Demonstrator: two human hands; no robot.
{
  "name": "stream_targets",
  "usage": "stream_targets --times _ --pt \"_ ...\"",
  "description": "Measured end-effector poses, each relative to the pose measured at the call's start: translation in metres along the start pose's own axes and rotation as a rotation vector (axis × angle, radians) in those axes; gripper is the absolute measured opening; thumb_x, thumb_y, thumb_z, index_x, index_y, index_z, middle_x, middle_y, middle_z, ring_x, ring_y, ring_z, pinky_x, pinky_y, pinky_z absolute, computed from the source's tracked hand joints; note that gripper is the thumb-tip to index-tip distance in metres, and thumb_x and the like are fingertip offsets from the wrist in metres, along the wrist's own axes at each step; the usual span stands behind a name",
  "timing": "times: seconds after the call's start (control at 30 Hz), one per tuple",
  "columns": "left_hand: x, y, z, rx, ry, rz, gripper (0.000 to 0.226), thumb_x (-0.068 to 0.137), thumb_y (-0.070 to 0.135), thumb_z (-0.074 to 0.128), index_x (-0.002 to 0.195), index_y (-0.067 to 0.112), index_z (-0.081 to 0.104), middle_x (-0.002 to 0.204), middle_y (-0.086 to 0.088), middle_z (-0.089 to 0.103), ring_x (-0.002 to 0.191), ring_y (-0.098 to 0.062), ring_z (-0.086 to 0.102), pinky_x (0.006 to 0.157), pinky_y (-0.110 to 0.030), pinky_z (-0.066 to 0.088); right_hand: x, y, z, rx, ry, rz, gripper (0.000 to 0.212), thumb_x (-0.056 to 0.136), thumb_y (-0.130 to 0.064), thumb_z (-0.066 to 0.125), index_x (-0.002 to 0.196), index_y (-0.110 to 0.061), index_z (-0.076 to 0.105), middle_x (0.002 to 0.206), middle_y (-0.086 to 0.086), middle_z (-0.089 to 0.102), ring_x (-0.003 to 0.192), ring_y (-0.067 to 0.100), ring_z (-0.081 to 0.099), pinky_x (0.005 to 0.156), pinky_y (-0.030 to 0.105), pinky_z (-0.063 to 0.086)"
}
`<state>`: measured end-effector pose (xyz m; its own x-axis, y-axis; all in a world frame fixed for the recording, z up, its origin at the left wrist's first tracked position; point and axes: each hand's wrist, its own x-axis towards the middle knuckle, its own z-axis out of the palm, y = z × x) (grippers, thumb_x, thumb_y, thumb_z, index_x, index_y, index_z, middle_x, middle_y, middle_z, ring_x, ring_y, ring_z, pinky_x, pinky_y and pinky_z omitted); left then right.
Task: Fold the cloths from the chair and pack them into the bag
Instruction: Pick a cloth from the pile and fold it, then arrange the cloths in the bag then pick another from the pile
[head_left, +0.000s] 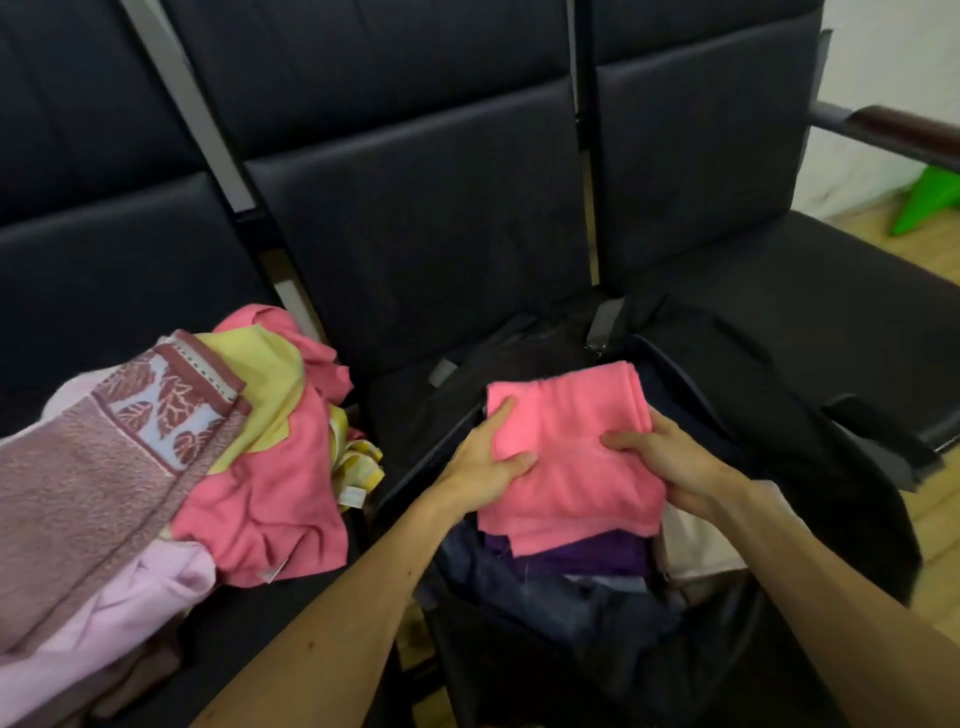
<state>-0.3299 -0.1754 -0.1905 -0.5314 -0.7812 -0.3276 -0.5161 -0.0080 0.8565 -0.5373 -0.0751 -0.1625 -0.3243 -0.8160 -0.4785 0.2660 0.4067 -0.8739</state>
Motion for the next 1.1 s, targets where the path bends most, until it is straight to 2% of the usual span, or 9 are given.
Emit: stream_targets --times 0.2,0.37,0.57,0.63,0.73,0.8,0.9,1.0,1.1 --pt "0.046 -0.001 -0.005 0.175 0.036 0.049 0.087 0.090 0.019 0.071 0.158 0.023 0.017 0.162 -0.005 0.025 0.147 -0.017 0.027 0.112 -0.016 0.018 0.050 -0.006 -0.002 -0.104 0.029 -0.039 0.050 0.086 0.008 0.062 0.122 -0.026 0.062 0.119 0.008 0.069 0.109 0.028 0.066 0.097 0.046 0.053" --pt "0.057 -0.006 -0.001 0.275 0.015 0.015 0.086 0.092 0.027 0.069 0.158 0.021 0.014 0.162 -0.009 0.024 0.148 -0.021 0.027 0.113 -0.020 0.020 0.056 -0.002 -0.004 -0.297 0.139 -0.093 0.049 0.084 -0.001 0.070 0.126 -0.023 0.059 0.107 0.001 0.069 0.090 0.015 0.066 0.076 0.026 0.055" --pt "0.028 0.010 -0.008 0.359 -0.007 -0.012 0.077 0.094 0.034 0.065 0.157 0.021 0.022 0.160 -0.007 0.030 0.146 -0.023 0.032 0.116 -0.027 0.026 0.036 -0.006 0.004 -0.647 0.322 -0.010 0.055 0.081 -0.026 0.074 0.131 -0.014 0.054 0.120 0.013 0.065 0.107 0.031 0.062 0.093 0.042 0.051" --pt "-0.001 0.018 -0.026 0.372 -0.057 0.045 0.067 0.091 0.032 0.069 0.150 0.021 0.040 0.153 -0.006 0.044 0.136 -0.021 0.047 0.111 -0.029 0.038 0.017 -0.016 0.016 -0.872 0.321 -0.002 0.059 0.084 -0.034 0.068 0.137 -0.017 0.047 0.129 0.016 0.058 0.118 0.038 0.055 0.099 0.047 0.046" --pt "-0.060 0.026 -0.073 0.274 0.030 0.154 0.033 0.091 0.021 0.070 0.124 0.019 0.065 0.116 0.000 0.071 0.095 -0.009 0.068 0.081 -0.018 0.051 -0.024 -0.024 0.057 -0.965 0.311 -0.207 0.055 0.087 -0.035 0.066 0.137 -0.019 0.050 0.134 0.014 0.054 0.123 0.037 0.051 0.104 0.047 0.042" --pt "-0.103 0.021 -0.111 0.168 0.143 0.180 0.017 0.092 0.013 0.068 0.109 0.015 0.069 0.092 0.000 0.073 0.074 -0.005 0.065 0.066 -0.016 0.050 -0.055 -0.019 0.098 -0.857 0.223 -0.366 0.036 0.090 -0.028 0.066 0.124 -0.016 0.062 0.121 0.010 0.066 0.112 0.028 0.060 0.099 0.039 0.045" --pt "-0.161 -0.013 -0.163 0.216 0.371 0.179 0.004 0.089 0.017 0.072 0.093 0.019 0.070 0.081 0.004 0.072 0.069 -0.005 0.065 0.070 -0.027 0.054 -0.091 0.015 0.168 -0.721 0.001 -0.475 0.012 0.088 -0.019 0.070 0.099 -0.017 0.071 0.097 0.001 0.073 0.093 0.018 0.067 0.090 0.037 0.052" --pt "-0.220 -0.071 -0.205 0.289 0.549 0.039 0.009 0.086 0.022 0.076 0.082 0.026 0.069 0.073 0.006 0.070 0.065 -0.013 0.067 0.067 -0.031 0.053 -0.113 0.063 0.247 -0.651 -0.185 -0.417 0.007 0.084 -0.020 0.072 0.088 -0.026 0.071 0.084 -0.011 0.071 0.084 0.009 0.068 0.085 0.031 0.054" --pt "-0.259 -0.138 -0.222 0.360 0.619 -0.180 0.024 0.084 0.019 0.077 0.074 0.036 0.063 0.074 0.006 0.070 0.070 -0.013 0.068 0.068 -0.028 0.052 -0.121 0.103 0.312 -0.639 -0.316 -0.277 0.013 0.085 -0.022 0.072 0.097 -0.027 0.072 0.088 -0.012 0.069 0.088 0.009 0.068 0.090 0.035 0.054"
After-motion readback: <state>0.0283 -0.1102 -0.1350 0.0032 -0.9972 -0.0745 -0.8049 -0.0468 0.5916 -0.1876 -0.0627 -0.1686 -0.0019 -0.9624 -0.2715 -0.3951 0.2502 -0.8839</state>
